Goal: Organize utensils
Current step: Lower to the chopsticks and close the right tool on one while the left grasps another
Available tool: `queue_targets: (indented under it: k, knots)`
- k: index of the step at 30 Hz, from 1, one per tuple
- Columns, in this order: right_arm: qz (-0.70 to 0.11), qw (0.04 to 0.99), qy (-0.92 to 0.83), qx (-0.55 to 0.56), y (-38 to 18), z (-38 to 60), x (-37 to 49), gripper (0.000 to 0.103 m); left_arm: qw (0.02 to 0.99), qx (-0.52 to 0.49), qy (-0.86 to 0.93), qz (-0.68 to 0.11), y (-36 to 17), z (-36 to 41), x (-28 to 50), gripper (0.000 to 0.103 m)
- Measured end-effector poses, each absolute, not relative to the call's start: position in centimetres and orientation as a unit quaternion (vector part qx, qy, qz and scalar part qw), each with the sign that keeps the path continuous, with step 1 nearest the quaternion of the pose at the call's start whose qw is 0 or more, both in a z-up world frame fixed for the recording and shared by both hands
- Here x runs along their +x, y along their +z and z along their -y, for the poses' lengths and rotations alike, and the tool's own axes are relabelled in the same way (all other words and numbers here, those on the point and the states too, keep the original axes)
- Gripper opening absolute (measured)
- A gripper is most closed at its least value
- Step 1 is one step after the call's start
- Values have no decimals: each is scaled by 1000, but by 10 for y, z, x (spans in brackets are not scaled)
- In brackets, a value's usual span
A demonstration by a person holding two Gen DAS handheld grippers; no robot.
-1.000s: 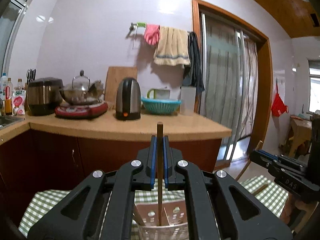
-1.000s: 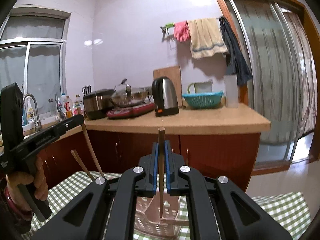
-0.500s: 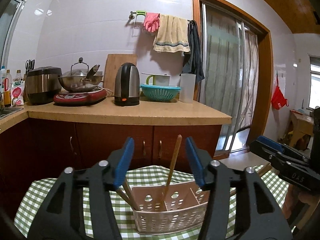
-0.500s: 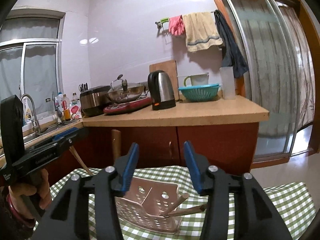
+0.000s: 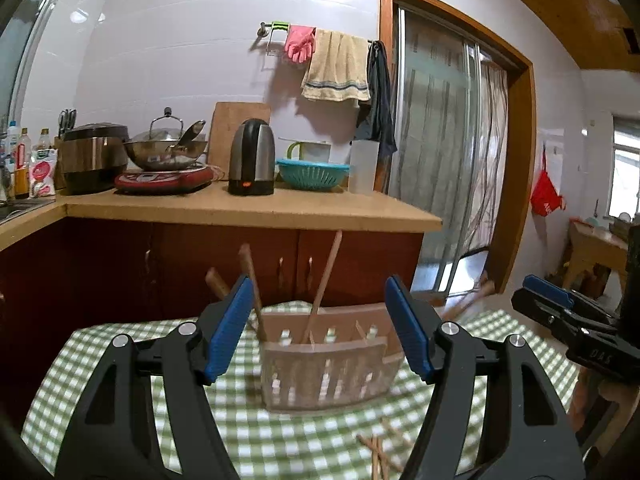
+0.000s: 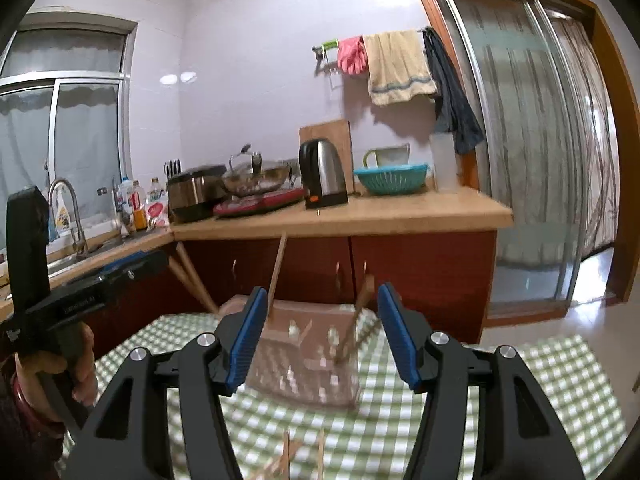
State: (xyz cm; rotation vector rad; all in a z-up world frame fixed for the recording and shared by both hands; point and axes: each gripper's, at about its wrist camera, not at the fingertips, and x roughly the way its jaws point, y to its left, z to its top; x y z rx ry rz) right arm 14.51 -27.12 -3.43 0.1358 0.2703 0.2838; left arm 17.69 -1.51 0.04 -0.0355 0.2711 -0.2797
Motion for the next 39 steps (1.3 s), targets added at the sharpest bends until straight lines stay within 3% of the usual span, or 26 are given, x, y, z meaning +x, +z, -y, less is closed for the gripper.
queue_targets:
  k: [8,15,22,31,35,39]
  knots:
    - [-173,976,127,35,-95,269,97,56,978,-15,-121,-171,-43,8,131,66]
    - [-219,966,134,21,-145,269,70,50,974,-19,-98,-205,-85,0,100,66]
    - [-266,952,150,15,-180,269,54,37,967,-21,-84,-241,-119,-1,78,66]
    - [-310,936,168,6,-207,265,51,29,956,-18,-86,-278,-152,2,55,64]
    - [-319,934,163,10,-212,267,51,9,953,-19,-94,-286,-159,7,48,64]
    - [-317,936,153,20,-212,275,45,6,948,-15,-107,-298,-168,15,39,58]
